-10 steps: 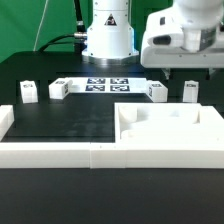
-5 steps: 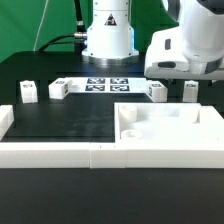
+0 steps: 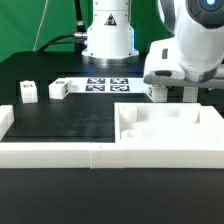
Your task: Assemble one leg
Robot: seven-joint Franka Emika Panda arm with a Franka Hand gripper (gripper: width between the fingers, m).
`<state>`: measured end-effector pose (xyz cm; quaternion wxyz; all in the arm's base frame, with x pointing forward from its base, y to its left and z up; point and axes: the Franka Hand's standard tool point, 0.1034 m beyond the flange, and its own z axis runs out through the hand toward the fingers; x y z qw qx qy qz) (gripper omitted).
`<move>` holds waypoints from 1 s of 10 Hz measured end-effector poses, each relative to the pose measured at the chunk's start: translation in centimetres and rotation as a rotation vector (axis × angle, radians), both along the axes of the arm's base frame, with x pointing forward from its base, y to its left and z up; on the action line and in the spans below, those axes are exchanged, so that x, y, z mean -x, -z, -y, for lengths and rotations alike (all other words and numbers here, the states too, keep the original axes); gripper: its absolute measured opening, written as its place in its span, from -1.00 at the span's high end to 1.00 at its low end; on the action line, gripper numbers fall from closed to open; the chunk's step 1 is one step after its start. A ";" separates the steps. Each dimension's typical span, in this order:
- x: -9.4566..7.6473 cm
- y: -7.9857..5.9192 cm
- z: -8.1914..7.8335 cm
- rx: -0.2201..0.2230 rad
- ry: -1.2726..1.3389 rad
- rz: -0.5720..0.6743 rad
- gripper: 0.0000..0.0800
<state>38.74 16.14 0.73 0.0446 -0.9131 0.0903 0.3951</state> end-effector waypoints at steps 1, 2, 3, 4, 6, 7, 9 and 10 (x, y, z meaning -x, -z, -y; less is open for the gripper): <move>0.2 0.1 -0.1 0.007 0.003 -0.005 -0.62; 0.2 0.1 -0.2 0.012 0.005 -0.007 -0.60; 0.2 0.1 -0.3 0.012 0.004 -0.005 -0.60; 0.2 0.1 -0.2 0.012 0.004 -0.005 -0.14; 0.2 0.1 -0.3 0.012 0.004 -0.005 0.30; 0.2 0.1 -0.3 0.012 0.004 -0.005 0.29; 0.2 0.1 -0.3 0.012 0.004 -0.005 0.29; 0.2 0.1 -0.3 0.012 0.004 -0.005 0.29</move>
Offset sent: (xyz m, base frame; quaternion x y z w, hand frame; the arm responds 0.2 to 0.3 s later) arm 0.0000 0.0000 0.0000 0.0000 0.0000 0.0000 1.0000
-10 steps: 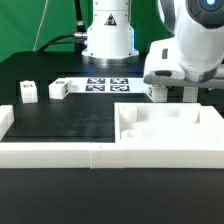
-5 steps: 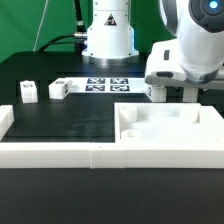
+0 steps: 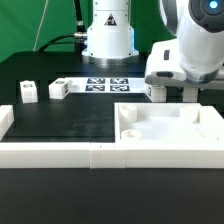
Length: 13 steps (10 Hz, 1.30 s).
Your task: Assemble one leg
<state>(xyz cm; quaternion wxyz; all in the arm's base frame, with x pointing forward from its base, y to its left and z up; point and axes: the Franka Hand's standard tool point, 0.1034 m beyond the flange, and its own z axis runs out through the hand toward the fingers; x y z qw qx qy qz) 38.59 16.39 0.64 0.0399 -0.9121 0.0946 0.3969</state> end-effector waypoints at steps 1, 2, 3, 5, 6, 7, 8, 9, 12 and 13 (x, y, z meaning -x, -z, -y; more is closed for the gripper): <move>0.0 0.0 0.0 0.000 0.000 0.000 0.29; -0.1 -0.1 0.1 -0.002 -0.002 0.002 0.29; -0.6 -1.5 0.5 -0.027 -0.023 0.007 0.29; -1.4 -4.9 1.4 -0.032 -0.018 0.025 0.29; -1.6 -5.9 1.6 -0.032 -0.016 0.030 0.29; -1.6 -7.1 1.8 -0.031 -0.018 0.033 0.29; -1.6 -7.3 1.8 -0.028 -0.020 0.044 0.29; -1.6 -7.2 1.8 -0.028 -0.019 0.048 0.29; -2.8 -6.9 1.7 -0.009 -0.011 0.249 0.29; -3.6 -6.8 2.4 0.001 -0.027 0.336 0.29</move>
Offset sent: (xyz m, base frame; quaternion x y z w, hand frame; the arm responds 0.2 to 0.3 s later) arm 0.0071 -0.0185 0.0660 -0.0052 -0.0064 -0.0393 0.9992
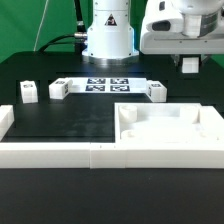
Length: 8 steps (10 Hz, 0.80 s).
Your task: Assemble one leg
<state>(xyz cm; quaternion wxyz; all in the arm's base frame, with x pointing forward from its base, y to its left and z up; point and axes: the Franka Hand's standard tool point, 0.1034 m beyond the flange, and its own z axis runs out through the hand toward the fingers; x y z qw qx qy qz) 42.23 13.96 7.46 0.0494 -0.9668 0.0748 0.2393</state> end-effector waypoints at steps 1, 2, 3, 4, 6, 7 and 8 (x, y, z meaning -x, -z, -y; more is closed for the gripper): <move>-0.5 -0.7 0.5 0.010 -0.007 0.045 0.29; -1.6 -1.6 0.8 0.019 -0.017 0.140 0.29; -1.7 -2.1 1.2 0.025 -0.029 0.200 0.29; -2.4 -2.4 1.6 0.036 -0.044 0.322 0.29; -3.3 -3.1 1.8 0.046 -0.073 0.476 0.29; -3.7 -3.0 1.3 0.036 -0.042 0.609 0.29; -2.8 -2.6 1.0 0.031 -0.047 0.645 0.29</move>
Offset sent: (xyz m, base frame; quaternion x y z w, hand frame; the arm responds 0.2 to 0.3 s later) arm 0.0104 -0.0206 0.0142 -0.0359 0.2523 -0.0644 0.9648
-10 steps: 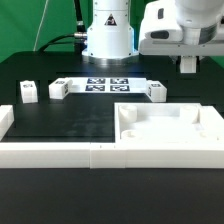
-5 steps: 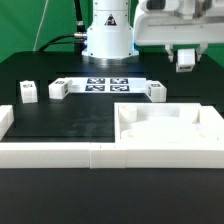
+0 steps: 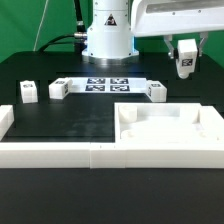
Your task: Assemble one leg
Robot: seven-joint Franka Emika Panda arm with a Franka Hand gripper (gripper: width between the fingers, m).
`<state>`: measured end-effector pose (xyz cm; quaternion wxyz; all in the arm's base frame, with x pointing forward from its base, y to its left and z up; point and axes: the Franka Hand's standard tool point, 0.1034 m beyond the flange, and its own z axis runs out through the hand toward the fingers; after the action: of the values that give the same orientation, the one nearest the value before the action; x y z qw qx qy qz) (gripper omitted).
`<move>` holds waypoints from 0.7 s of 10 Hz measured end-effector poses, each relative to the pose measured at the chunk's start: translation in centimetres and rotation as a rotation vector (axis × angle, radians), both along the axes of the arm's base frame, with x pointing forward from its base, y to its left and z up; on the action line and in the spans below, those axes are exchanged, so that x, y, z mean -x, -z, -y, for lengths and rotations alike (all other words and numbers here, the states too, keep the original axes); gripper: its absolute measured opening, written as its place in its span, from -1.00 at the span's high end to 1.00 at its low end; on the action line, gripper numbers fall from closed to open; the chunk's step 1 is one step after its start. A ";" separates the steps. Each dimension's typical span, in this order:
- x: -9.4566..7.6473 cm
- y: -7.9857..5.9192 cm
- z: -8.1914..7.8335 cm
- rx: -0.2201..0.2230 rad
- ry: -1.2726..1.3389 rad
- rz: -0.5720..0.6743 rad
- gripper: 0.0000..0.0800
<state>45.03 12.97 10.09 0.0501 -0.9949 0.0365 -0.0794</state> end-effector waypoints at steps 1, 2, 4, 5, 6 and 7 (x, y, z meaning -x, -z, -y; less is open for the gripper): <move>-0.4 -0.3 -0.8 -0.020 -0.003 0.093 0.29; -0.4 0.0 -1.7 -0.017 -0.060 0.119 0.29; -2.5 0.1 -0.2 0.019 -0.172 0.154 0.29; -3.5 0.1 0.4 0.034 -0.217 0.167 0.29; -4.7 -0.3 1.0 0.051 -0.260 0.184 0.29; -5.4 -0.7 1.4 0.060 -0.281 0.194 0.29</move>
Offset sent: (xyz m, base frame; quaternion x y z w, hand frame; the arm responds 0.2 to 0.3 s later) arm 0.0448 -0.0217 0.0005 -0.0018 0.0593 -0.1355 0.9890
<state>50.47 11.58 10.83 0.0341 -0.9789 -0.1104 -0.1685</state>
